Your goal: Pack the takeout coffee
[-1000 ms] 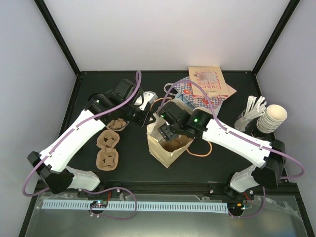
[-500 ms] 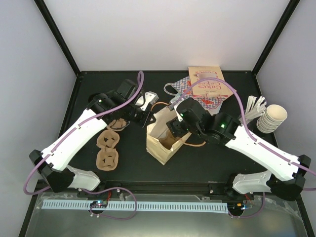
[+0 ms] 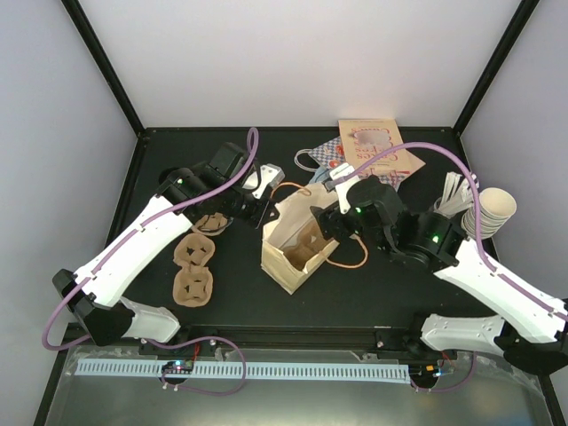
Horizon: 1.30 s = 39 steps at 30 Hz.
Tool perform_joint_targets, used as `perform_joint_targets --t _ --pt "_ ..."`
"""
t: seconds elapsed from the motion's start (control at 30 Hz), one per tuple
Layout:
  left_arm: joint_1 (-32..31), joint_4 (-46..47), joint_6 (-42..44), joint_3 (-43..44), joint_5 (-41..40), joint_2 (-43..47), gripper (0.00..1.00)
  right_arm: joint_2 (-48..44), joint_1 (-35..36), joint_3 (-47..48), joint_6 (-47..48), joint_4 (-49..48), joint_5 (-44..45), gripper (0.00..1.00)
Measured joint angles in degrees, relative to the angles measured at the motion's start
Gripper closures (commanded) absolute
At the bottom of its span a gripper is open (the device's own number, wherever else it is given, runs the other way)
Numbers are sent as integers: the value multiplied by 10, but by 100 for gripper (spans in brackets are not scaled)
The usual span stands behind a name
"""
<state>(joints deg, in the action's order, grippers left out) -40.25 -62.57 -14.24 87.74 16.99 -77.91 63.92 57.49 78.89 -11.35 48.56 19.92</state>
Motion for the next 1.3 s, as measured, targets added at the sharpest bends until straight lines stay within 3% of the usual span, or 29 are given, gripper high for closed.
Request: perform_joint_targets --t 0.17,0.33,0.47,0.63,0.73,0.93,1.13,1.3 --pt "0 0 2 2 -3 -2 91 -11 0 0 7 -1 24 9" --pt "0 0 3 2 -5 -2 72 -22 0 -5 7 -3 50 0" --pt "0 1 5 2 -10 -2 56 -37 0 -18 8 -3 68 0" --pt "0 2 6 2 -19 0 28 -51 0 -24 5 -5 92 0" --pt "0 4 2 2 -25 9 3 -58 0 -29 5 -6 102 0" --pt "0 19 -19 -6 -78 65 1 -67 0 -36 -9 -9 131 0" --pt "10 87 -42 -91 -108 187 1 -76 0 -36 -30 -10 138 0" --pt "12 97 -40 -110 -107 197 1 -100 0 -52 -40 -24 123 0"
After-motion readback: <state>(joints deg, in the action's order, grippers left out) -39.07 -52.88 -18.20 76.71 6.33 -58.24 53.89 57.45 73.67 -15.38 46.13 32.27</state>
